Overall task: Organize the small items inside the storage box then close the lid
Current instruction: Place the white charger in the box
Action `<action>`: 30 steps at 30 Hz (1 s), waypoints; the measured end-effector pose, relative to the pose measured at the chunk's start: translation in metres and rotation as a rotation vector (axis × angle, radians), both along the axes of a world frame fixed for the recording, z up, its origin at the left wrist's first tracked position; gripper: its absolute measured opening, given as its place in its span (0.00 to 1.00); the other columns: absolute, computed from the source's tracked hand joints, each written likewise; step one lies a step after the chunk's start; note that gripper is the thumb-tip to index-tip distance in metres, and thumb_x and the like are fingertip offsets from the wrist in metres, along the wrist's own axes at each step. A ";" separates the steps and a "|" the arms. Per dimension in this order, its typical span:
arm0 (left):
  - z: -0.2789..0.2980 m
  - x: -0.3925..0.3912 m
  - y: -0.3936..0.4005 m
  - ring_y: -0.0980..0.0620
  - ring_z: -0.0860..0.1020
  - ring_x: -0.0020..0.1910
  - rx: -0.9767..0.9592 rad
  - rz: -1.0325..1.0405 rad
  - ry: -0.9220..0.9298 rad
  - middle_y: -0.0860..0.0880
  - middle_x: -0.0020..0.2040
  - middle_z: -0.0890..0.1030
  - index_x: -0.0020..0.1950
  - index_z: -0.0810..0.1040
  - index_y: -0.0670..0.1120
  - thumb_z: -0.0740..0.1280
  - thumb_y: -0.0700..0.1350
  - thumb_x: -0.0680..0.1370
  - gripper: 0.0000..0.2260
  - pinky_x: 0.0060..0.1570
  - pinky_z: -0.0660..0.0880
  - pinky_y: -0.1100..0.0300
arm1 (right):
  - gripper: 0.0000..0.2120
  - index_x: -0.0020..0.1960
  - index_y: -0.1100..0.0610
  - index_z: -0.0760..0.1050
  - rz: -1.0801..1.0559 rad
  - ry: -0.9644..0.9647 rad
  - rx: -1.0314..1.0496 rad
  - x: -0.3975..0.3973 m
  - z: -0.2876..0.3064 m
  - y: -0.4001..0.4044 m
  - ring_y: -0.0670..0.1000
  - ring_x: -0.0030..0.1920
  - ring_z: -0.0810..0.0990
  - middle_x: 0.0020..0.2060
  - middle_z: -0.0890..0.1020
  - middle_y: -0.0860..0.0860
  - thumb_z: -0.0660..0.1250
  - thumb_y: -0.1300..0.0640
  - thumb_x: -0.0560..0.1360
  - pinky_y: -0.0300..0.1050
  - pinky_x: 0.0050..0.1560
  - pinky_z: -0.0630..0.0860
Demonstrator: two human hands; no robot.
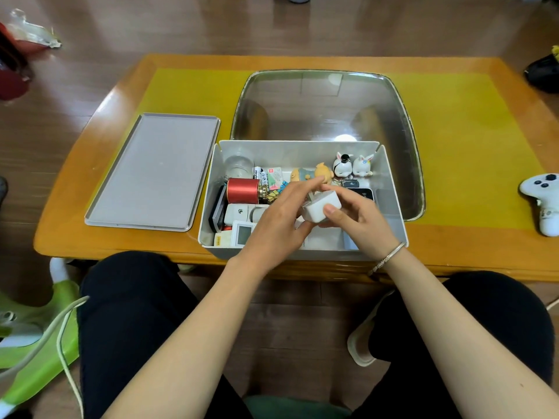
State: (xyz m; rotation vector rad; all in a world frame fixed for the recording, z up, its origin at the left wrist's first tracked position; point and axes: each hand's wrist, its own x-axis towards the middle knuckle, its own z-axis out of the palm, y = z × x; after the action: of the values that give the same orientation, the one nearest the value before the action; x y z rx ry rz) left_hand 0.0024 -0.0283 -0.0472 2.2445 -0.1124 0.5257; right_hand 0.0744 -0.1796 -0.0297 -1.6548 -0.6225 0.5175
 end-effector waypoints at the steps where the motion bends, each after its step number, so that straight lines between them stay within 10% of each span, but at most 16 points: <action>1: -0.001 0.000 0.000 0.58 0.70 0.61 0.056 0.001 -0.018 0.53 0.62 0.72 0.69 0.69 0.49 0.71 0.36 0.73 0.27 0.58 0.69 0.69 | 0.18 0.67 0.61 0.69 -0.001 -0.020 -0.007 0.000 -0.001 0.000 0.50 0.55 0.79 0.55 0.78 0.55 0.62 0.64 0.77 0.46 0.51 0.80; 12: -0.002 -0.001 -0.004 0.52 0.74 0.58 0.163 0.113 -0.055 0.51 0.60 0.77 0.62 0.76 0.47 0.72 0.45 0.74 0.17 0.51 0.75 0.57 | 0.15 0.60 0.56 0.72 -0.071 -0.102 -0.010 0.001 -0.006 0.001 0.42 0.52 0.80 0.52 0.79 0.47 0.67 0.60 0.74 0.36 0.50 0.77; 20: -0.002 0.005 -0.001 0.64 0.75 0.43 -0.113 0.165 0.039 0.54 0.45 0.81 0.55 0.80 0.45 0.76 0.46 0.70 0.16 0.45 0.70 0.76 | 0.14 0.58 0.56 0.74 -0.188 -0.030 0.054 0.001 -0.005 0.002 0.47 0.42 0.83 0.46 0.81 0.54 0.68 0.57 0.73 0.39 0.36 0.81; 30: 0.007 0.009 0.005 0.51 0.81 0.42 -0.523 0.132 0.339 0.46 0.45 0.81 0.54 0.74 0.43 0.58 0.48 0.82 0.10 0.39 0.77 0.54 | 0.33 0.68 0.53 0.68 -0.155 -0.348 -0.088 -0.007 -0.005 0.006 0.46 0.46 0.81 0.56 0.77 0.52 0.77 0.58 0.66 0.33 0.43 0.79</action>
State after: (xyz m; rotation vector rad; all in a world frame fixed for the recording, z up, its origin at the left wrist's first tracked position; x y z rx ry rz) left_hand 0.0110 -0.0231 -0.0399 1.7986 0.3154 0.2017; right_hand 0.0674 -0.1738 -0.0351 -1.8775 -0.7242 0.1451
